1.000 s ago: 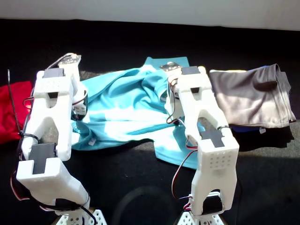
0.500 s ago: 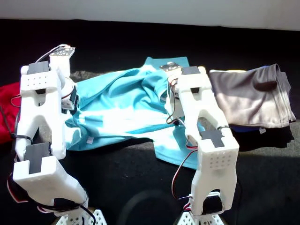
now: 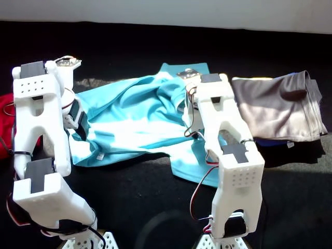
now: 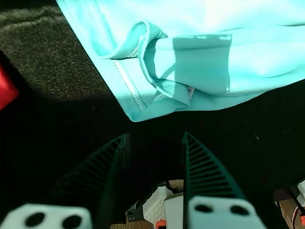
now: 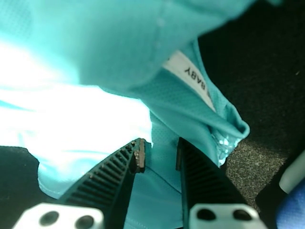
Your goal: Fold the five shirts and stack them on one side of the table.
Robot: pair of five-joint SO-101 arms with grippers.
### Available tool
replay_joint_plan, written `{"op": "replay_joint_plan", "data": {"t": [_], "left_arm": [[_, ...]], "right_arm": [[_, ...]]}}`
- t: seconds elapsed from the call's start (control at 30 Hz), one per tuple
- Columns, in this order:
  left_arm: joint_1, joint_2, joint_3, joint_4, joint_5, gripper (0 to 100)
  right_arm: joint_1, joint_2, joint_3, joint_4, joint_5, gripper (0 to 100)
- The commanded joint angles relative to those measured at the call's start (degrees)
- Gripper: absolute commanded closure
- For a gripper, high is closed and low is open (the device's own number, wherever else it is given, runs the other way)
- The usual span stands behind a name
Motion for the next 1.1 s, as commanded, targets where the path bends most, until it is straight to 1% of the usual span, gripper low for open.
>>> {"op": "replay_joint_plan", "data": {"t": [0.0,0.2,0.33,0.47,0.57,0.6,0.73,0.77,0.83,0.97,1.07], "left_arm": [[2.07,-0.92,4.0,0.0,-1.67,82],[5.67,-0.92,17.45,-11.78,-1.76,82],[5.67,-0.92,22.46,-20.4,-1.49,82],[5.93,-0.57,26.07,-24.18,-1.58,82],[5.67,-0.84,27.21,-25.49,-1.58,82],[5.67,-0.84,26.77,-25.49,-1.49,84],[5.67,-0.92,24.92,-25.14,-0.88,97],[5.67,-0.92,24.57,-25.05,0.0,99],[5.67,-0.92,24.22,-24.35,0.53,99],[5.41,-1.19,21.85,-19.78,0.53,99],[2.95,-4.18,20.53,-18.46,0.62,99]], "right_arm": [[0.48,-0.22,-2.42,0.13,0.35,87.5],[0.57,-0.22,-2.42,0.13,0.35,87.5],[0.57,-0.22,-2.42,0.13,0.35,87.5],[0.57,-0.22,-2.42,0.13,0.35,87.5],[0.57,-0.22,-2.42,0.22,0.35,87.5],[0.57,-0.22,-2.42,0.22,0.35,87.5],[0.57,-0.22,-2.42,0.13,0.35,87.5],[0.57,-0.22,-2.33,0.13,0.35,87.5],[0.57,-0.22,-2.24,0.13,0.35,87.5],[0.57,-0.22,-2.07,0.13,0.35,87.5],[0.57,-0.13,-2.07,0.13,0.35,87.5]]}}
